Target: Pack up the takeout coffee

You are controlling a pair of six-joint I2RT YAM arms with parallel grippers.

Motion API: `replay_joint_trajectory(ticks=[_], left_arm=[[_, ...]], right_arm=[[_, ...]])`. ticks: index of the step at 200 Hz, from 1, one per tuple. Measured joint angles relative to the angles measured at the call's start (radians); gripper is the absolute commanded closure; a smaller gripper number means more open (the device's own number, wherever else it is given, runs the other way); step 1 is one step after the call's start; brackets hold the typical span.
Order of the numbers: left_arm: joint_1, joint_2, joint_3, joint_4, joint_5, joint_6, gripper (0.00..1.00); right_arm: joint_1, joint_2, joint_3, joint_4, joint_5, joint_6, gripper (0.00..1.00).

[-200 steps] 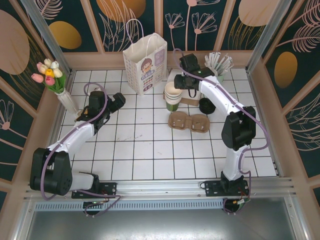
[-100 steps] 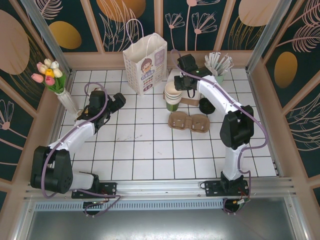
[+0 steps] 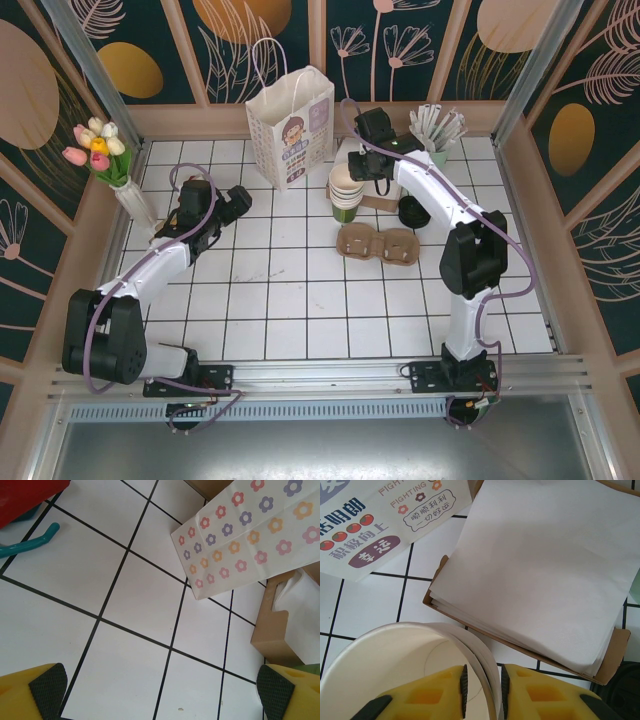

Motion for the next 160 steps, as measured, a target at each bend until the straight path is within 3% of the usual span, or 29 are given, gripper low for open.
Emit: replay_joint_trajectory(ticks=[65, 160], left_arm=[[0.0, 0.006, 0.0, -0.001, 0.0, 0.0, 0.01], [0.0, 0.016, 0.006, -0.002, 0.001, 0.0, 0.01]], right_arm=[[0.0, 0.005, 0.002, -0.004, 0.0, 0.0, 0.71], [0.01, 0.02, 0.005, -0.006, 0.003, -0.006, 0.95]])
